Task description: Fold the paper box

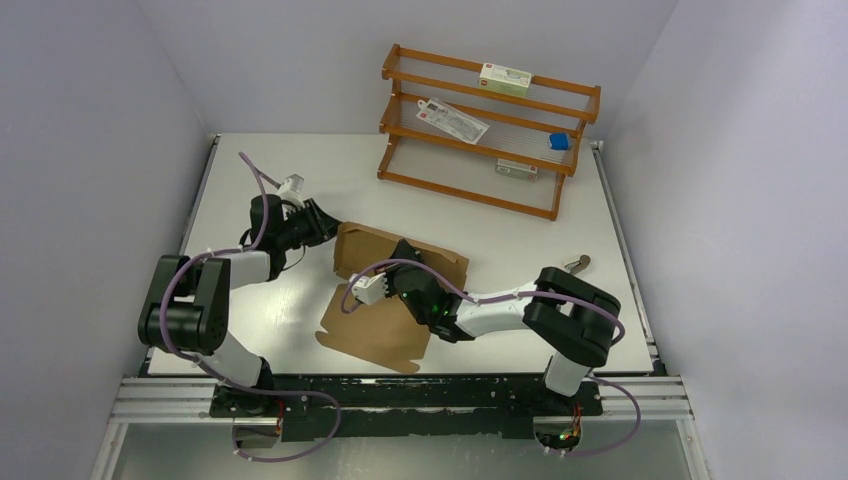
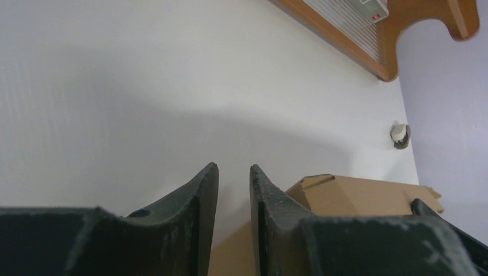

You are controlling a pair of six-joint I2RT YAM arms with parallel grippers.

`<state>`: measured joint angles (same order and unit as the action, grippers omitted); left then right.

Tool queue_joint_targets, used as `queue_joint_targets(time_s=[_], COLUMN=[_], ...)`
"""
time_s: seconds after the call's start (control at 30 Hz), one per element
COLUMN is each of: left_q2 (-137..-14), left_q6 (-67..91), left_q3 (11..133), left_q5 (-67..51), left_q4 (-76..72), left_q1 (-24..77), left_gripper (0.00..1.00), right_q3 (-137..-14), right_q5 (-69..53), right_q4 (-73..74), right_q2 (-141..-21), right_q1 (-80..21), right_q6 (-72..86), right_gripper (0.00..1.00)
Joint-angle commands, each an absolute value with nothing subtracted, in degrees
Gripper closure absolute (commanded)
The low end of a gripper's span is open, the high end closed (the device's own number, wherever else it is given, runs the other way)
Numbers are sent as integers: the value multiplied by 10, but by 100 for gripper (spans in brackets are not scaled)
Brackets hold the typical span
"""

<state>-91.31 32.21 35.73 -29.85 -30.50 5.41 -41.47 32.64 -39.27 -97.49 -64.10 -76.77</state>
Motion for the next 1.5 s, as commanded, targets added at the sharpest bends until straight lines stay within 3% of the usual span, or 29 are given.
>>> queue_joint_targets(time_s=[0.0,0.63,0.93,1.47], left_q2=[-887,-839,-834,-712], left_q6=[333,288,289,321], left_q3=[332,296,264,148], left_q5=[-331,-354,-333,-283], left_q4=[-353,-372,-381,-413], left_q1=[66,110,126,134], left_gripper=[68,74,72,65], right_q3=[-427,-417,-407,-360], right_q5=[328,308,315,345], right_q4=[-410,-439,-435,-484], right_q2=[-985,-980,-977,-967], right_q1=[-645,-644,-645,-703], right_q6=[-781,-784,-781,-804], right_gripper=[100,100,100,100])
